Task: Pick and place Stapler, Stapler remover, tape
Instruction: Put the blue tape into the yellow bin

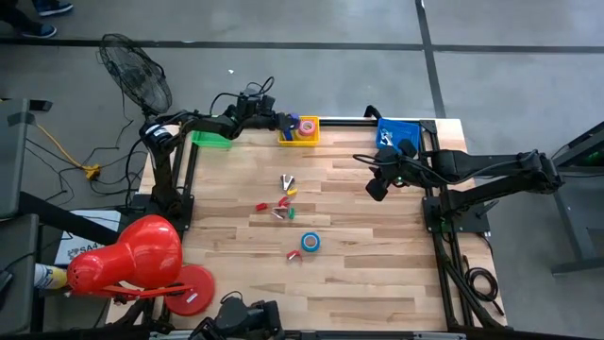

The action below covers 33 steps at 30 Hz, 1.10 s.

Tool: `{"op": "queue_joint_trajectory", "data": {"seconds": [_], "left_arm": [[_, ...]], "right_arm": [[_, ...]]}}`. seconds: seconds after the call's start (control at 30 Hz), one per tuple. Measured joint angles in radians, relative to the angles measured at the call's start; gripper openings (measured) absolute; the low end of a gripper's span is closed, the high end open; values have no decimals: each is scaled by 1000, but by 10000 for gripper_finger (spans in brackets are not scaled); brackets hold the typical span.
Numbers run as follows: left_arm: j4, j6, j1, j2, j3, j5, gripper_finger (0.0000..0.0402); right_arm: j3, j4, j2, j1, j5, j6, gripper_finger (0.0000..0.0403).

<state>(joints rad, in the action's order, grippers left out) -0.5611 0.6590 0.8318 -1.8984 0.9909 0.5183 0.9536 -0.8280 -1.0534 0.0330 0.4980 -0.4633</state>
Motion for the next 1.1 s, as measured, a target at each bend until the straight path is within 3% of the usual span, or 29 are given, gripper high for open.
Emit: {"op": "queue_joint_trajectory", "data": {"seconds": [0.23, 0.87, 1.1], "left_arm": [[121, -51, -1, 0, 0, -1, 232], [151, -81, 0, 9, 1, -3, 232], [200, -127, -1, 56, 0, -63, 232]], "right_arm": [[0, -1, 0, 0, 0, 0, 98], [0, -3, 0, 0, 8, 13, 99], [0, -1, 0, 0, 10, 18, 99]]}}
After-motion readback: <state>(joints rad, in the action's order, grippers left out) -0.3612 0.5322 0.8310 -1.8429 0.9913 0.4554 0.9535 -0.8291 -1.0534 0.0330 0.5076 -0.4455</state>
